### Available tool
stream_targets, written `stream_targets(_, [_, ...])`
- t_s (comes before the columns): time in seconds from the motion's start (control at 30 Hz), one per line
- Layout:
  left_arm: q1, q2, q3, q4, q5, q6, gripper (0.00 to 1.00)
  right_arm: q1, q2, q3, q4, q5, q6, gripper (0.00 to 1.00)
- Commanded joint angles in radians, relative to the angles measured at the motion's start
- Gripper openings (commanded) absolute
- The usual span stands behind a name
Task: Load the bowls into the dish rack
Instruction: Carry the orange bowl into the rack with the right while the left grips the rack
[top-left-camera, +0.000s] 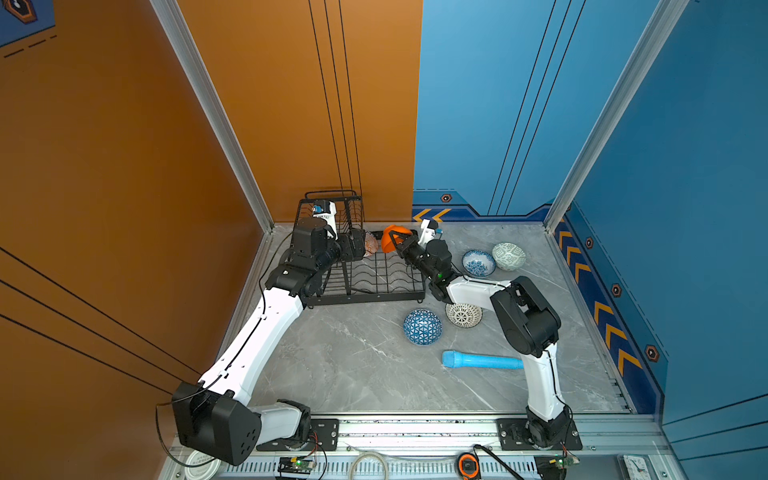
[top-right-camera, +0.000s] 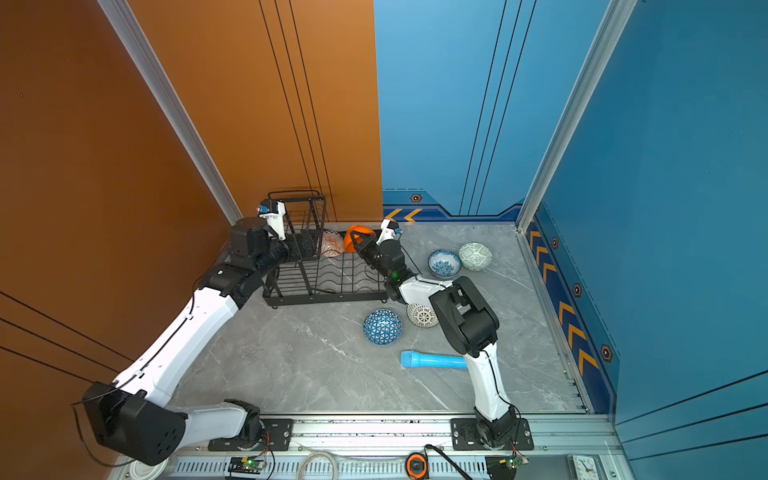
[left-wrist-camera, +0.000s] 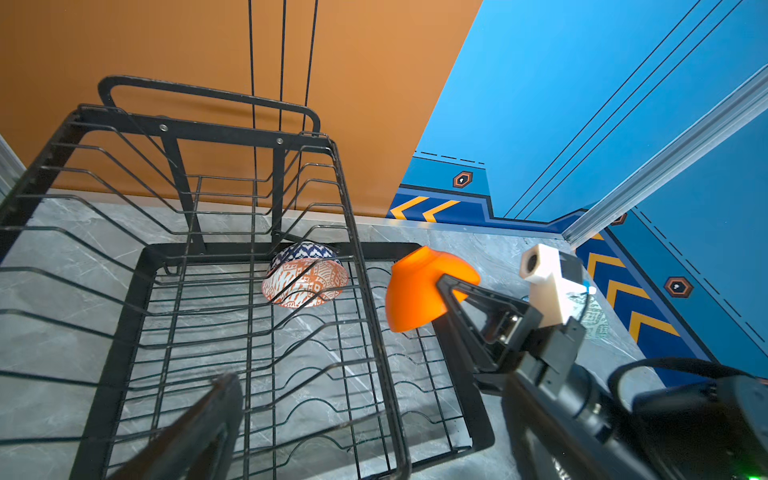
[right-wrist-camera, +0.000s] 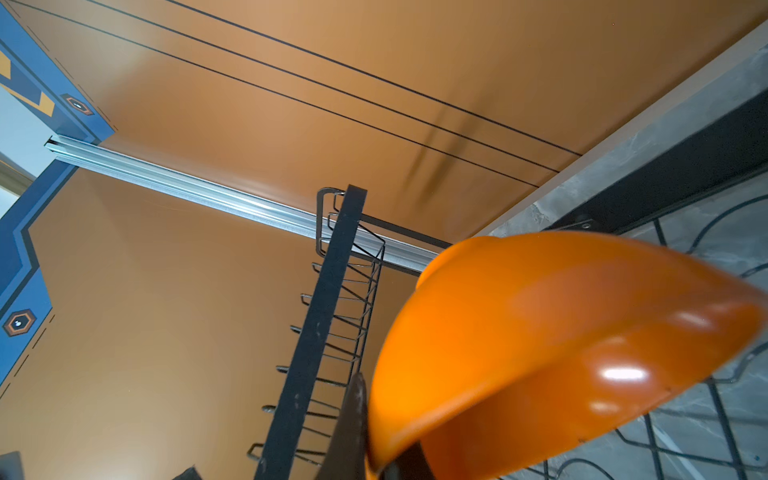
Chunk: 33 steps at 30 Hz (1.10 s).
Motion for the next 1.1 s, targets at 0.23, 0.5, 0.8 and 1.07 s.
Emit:
stream_targets(0.23, [0.057,-0.020,-0.011,0.021,0.075,-0.042,0.98,0.065,0.157,0.164,0.088,0.070,0.050,0.00])
stream_targets(0.5, [0.081,0.004,0.017,0.015,0.109,-0.051,0.98,0.079,0.244,0.243,0.098,0.093,0.077,0.00])
stream_targets(0.8, [0.102,0.022,0.069,-0.056,0.157,0.010,0.98,0.121,0.325,0.334,0.101,0.109,0.098,0.00])
stream_targets(1.07, [0.146,0.029,0.044,-0.002,0.214,-0.025,0.98,0.131,0.388,0.401,0.086,0.113,0.101,0.00])
